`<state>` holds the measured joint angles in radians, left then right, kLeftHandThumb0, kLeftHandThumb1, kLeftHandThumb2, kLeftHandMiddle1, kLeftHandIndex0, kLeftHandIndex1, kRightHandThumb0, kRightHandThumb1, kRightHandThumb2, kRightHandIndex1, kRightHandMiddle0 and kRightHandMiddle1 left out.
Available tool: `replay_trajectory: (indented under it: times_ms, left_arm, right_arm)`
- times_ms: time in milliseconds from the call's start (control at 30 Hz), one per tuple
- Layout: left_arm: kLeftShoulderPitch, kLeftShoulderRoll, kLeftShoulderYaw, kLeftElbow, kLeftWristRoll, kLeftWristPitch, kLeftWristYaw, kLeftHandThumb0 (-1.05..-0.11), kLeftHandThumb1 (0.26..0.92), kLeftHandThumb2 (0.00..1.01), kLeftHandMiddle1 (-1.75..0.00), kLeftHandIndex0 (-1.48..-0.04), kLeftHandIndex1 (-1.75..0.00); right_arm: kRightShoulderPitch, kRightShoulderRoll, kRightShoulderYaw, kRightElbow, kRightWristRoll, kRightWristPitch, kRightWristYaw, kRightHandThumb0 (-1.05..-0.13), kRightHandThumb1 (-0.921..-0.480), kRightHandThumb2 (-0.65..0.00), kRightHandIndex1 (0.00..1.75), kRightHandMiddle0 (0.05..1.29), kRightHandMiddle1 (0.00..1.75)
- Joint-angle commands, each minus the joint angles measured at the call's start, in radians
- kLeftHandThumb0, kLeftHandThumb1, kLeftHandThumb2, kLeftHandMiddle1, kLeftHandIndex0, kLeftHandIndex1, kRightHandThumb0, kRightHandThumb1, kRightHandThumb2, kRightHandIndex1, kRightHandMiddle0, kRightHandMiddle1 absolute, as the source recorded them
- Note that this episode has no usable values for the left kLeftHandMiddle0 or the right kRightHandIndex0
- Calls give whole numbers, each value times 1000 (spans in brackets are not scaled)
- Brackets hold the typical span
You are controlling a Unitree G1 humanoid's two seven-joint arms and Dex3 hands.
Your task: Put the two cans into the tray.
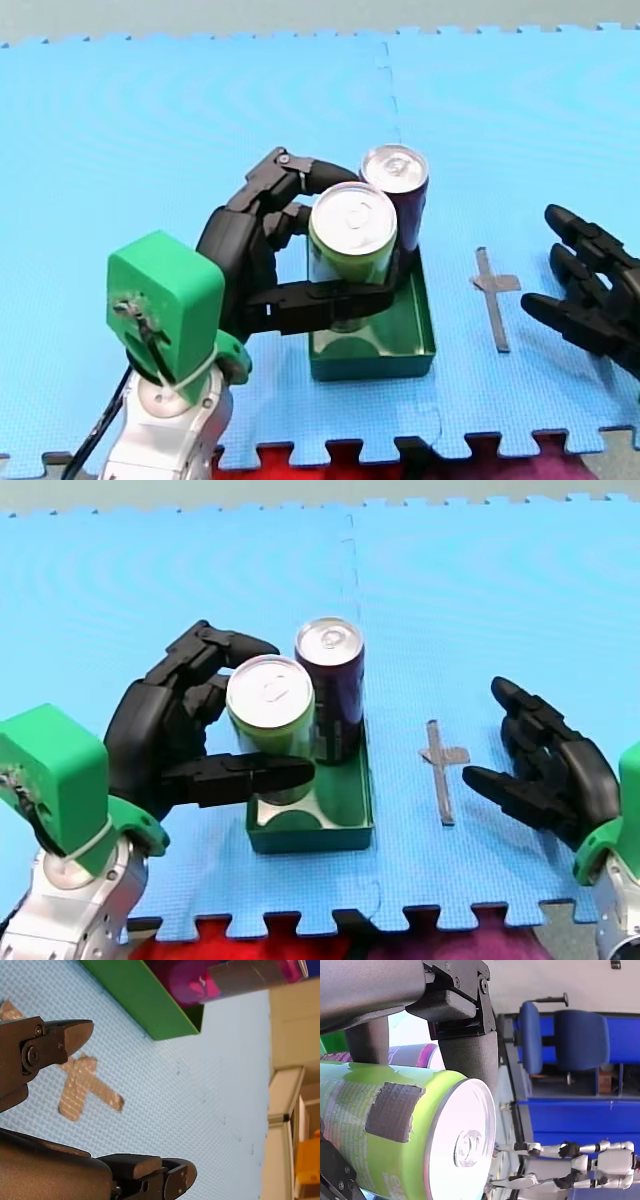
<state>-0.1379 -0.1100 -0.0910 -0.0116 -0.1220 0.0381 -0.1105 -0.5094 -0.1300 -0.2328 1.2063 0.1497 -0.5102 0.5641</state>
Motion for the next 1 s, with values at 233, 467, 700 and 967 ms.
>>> replay_trajectory:
  times_ms: [233,467,700,967]
  left_arm:
    - [-8,-1,10,28,-4,-11,-2,-608,836,0,-1746,-558,-1746]
    - [-8,-4,14,35,-6,-3,-2,-601,838,1,-1746,-556,-1746]
    - [-9,-10,21,58,-17,2,-7,-604,841,2,-1746,-554,-1746]
    - [-14,-11,28,94,-16,-24,-12,-608,844,3,-1746,-555,-1746]
  right_arm:
    - [10,-2,6,-23,1,-5,-10,-1023,-921,-49,0,256,0]
    - [10,-4,7,-25,3,-5,-13,-1029,-921,-54,0,254,0]
    - [12,-6,6,-30,5,-4,-12,-1030,-921,-57,0,251,0]
    - [13,-7,7,-33,4,-4,-14,-1031,-921,-61,0,249,0]
